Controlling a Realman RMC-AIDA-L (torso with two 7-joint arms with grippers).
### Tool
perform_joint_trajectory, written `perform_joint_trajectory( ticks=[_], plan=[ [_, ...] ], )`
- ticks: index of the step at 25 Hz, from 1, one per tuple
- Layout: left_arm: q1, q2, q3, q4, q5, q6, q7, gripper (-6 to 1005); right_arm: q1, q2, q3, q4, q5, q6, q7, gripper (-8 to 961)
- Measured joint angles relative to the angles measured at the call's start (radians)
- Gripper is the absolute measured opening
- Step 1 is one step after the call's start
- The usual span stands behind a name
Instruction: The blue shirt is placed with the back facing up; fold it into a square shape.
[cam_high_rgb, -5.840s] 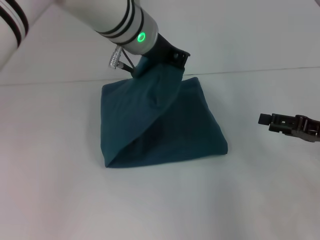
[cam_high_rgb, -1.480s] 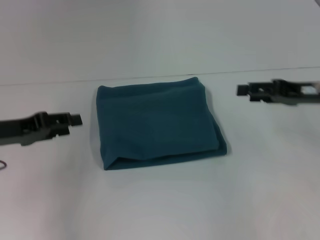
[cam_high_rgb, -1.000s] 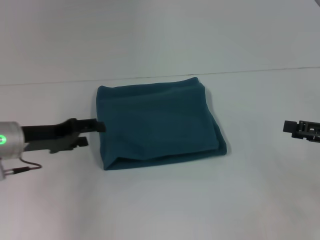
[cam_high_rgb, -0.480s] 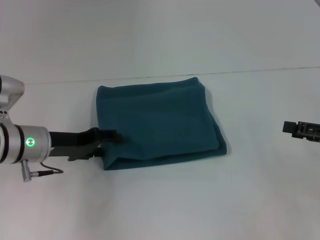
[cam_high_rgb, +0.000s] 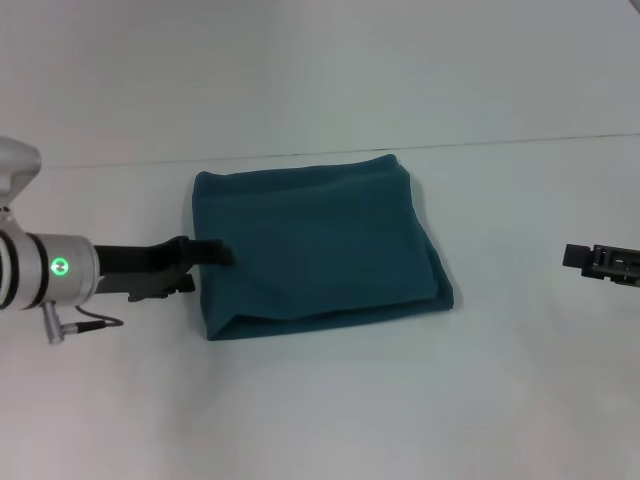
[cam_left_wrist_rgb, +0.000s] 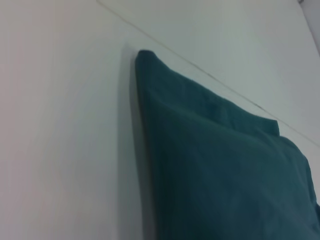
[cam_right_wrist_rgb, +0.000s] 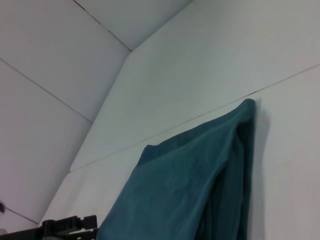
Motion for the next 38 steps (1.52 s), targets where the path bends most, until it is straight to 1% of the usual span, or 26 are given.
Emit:
perform_joint_trajectory(
  ticks=[6,8,12,14,17,23,28,33,35,38],
  plan=[
    [-0.055,-0.001,0.007,-0.083,0.0,-0.055,0.007,787,0.002,0.001,0.0,0.003,0.0,0.0,-0.001,729],
    [-0.078,-0.002,0.027,-0.111,0.0,-0.071,0.009,782,0.001,0.001,0.0,0.004,0.0,0.0,-0.003,729],
    [-0.1,-0.007,0.065,-0.119,0.01,-0.083,-0.014,773,-0.001,0.001,0.001,0.005,0.0,-0.001,-0.009,729],
    [-0.098,-0.015,0.066,-0.094,0.018,-0.082,-0.021,769,-0.002,0.001,0.002,0.006,0.0,-0.001,-0.009,729],
    [-0.091,-0.022,0.068,-0.066,0.023,-0.078,-0.025,695,-0.002,0.001,0.003,0.006,0.001,-0.001,-0.009,728],
    [-0.095,-0.023,0.079,-0.07,0.028,-0.081,-0.025,547,0.001,0.002,0.003,0.006,0.001,0.0,-0.01,729],
    [-0.097,-0.025,0.085,-0.071,0.028,-0.082,-0.026,315,0.002,0.002,0.003,0.006,0.001,0.001,-0.01,729],
    [-0.095,-0.03,0.086,-0.052,0.028,-0.052,-0.025,213,0.002,0.003,0.004,0.007,0.0,0.002,-0.01,729],
    [-0.082,-0.032,0.086,-0.019,0.027,0.002,-0.022,198,0.003,0.004,0.004,0.007,0.001,0.003,-0.009,729],
    [-0.033,-0.04,0.086,0.073,0.027,0.114,-0.026,175,0.003,0.004,0.004,0.007,0.004,0.002,-0.003,729]
  ],
)
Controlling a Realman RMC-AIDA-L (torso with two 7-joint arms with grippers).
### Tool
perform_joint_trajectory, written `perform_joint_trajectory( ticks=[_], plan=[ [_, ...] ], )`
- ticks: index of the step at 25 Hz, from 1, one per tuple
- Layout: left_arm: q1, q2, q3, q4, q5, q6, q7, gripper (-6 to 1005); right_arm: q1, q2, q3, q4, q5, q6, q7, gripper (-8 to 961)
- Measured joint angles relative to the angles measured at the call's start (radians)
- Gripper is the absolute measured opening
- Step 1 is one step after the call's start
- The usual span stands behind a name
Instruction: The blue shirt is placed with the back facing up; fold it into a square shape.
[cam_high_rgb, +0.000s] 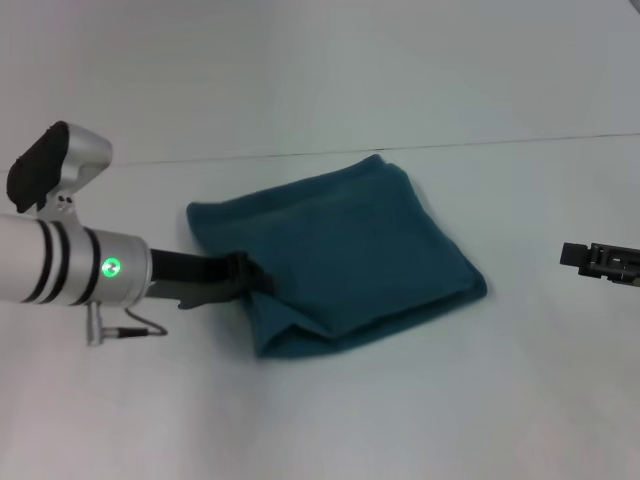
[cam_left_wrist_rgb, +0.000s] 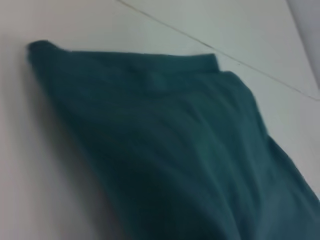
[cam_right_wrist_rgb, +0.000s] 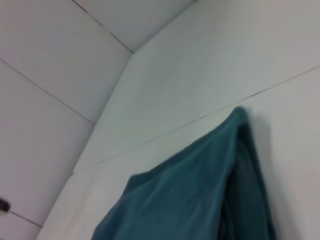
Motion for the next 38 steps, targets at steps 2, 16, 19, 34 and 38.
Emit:
perform_joint_trajectory(
  ticks=[2,16,19,34,38],
  plan=[
    [0.047,-0.007,0.0,0.075,0.0,0.08,-0.007,162,0.001,0.0,0.0,0.0,0.001,-0.001,0.002,729],
    [0.233,0.055,-0.07,0.163,0.013,0.293,0.001,126,0.028,0.002,0.011,0.026,0.0,0.007,0.004,728],
    [0.222,0.067,-0.076,0.122,0.013,0.273,0.015,126,0.031,0.003,0.011,0.026,-0.001,0.009,0.004,728],
    [0.254,0.038,-0.342,0.203,-0.011,0.385,0.034,287,0.032,-0.002,0.007,0.026,-0.004,0.02,-0.002,728],
    [0.262,0.004,-0.384,0.181,-0.046,0.397,0.075,367,0.032,-0.001,0.005,0.027,-0.004,0.02,-0.005,728]
  ],
)
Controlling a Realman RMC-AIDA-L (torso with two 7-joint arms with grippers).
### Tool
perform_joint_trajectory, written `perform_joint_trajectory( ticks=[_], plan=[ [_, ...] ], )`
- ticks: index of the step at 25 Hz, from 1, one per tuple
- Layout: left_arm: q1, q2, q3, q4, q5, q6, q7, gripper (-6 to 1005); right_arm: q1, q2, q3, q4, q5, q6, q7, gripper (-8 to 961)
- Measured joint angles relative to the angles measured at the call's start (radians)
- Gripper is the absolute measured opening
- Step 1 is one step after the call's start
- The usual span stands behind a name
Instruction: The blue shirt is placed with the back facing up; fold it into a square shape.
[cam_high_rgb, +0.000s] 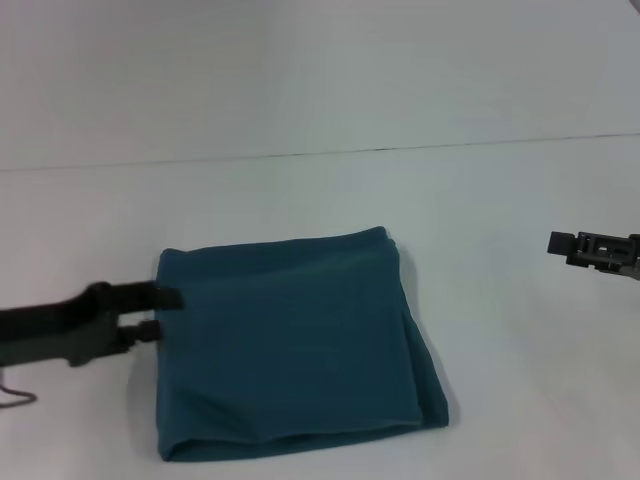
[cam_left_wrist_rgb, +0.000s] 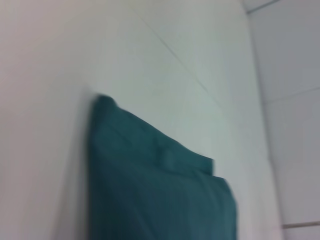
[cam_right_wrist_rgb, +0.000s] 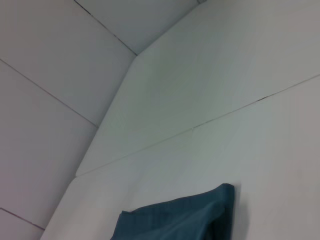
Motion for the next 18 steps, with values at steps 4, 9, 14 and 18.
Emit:
perform_joint_trajectory(
  ticks=[4,9,14,18],
  plan=[
    [-0.013,-0.025,0.0,-0.101,-0.028,0.003,0.049,448,0.003,0.002,-0.001,0.002,0.0,0.003,-0.001,728],
    [-0.019,-0.033,0.012,-0.176,-0.016,-0.056,0.075,763,0.007,-0.001,-0.004,0.007,0.0,0.01,-0.002,729],
    [-0.02,-0.014,0.032,-0.209,-0.031,-0.049,0.124,826,0.008,-0.001,-0.005,0.008,0.0,0.018,-0.005,729],
    [0.007,-0.008,0.009,-0.101,-0.131,0.144,0.332,825,0.014,0.007,-0.057,0.005,0.0,-0.024,-0.12,729]
  ],
)
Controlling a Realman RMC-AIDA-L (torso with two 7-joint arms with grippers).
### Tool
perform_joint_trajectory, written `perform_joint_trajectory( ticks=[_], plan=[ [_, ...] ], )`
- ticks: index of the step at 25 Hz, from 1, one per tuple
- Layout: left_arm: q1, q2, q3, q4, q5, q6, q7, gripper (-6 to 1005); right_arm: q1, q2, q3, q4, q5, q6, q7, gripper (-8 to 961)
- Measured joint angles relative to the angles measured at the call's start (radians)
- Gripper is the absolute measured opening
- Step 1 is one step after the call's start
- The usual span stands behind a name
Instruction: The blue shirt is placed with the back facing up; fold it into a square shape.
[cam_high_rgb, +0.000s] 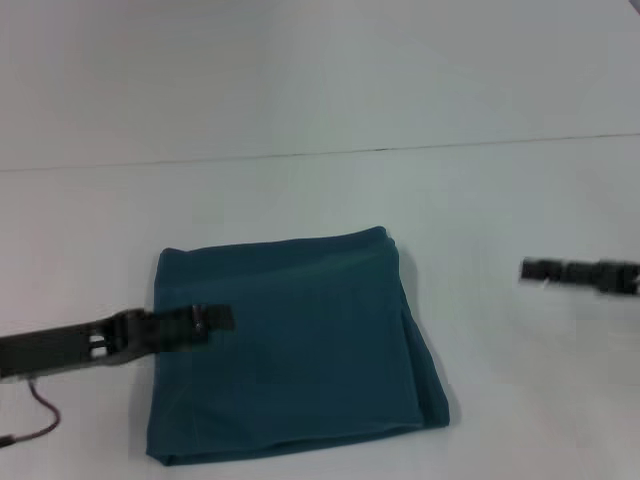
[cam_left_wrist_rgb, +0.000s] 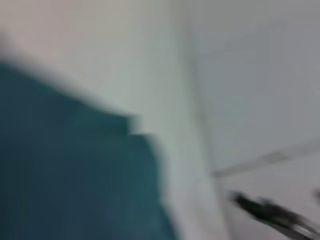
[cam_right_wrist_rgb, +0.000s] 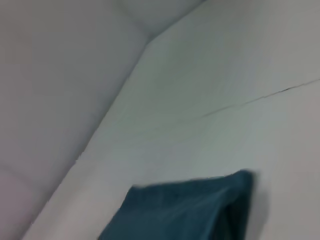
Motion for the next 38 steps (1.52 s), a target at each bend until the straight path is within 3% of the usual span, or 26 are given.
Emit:
perform_joint_trajectory(
  ticks=[2,6,13,16,25,32,38],
  plan=[
    [0.014,0.004,-0.002,0.037,-0.021,0.079,0.15,825,0.001,0.017,-0.049,-0.004,0.0,-0.038,-0.137,729],
    [0.035,0.011,0.011,0.051,-0.011,0.14,0.406,823,0.011,0.074,-0.127,-0.007,-0.006,-0.033,-0.278,729],
    [0.047,0.0,0.069,0.035,0.02,0.101,0.575,820,0.103,0.153,-0.193,0.001,-0.126,-0.006,-0.287,728],
    [0.051,-0.009,0.095,0.028,0.026,0.065,0.627,818,0.133,0.173,-0.203,0.01,-0.147,-0.006,-0.285,728],
    [0.047,-0.023,0.139,0.033,0.065,0.015,0.655,817,0.152,0.176,-0.204,0.059,-0.144,-0.017,-0.275,729],
    [0.038,-0.05,0.138,0.037,0.069,-0.011,0.654,817,0.155,0.177,-0.205,0.063,-0.146,-0.019,-0.259,729],
    [0.029,-0.052,0.138,0.028,0.065,-0.016,0.653,817,0.152,0.177,-0.206,0.071,-0.148,-0.02,-0.258,729]
  ],
)
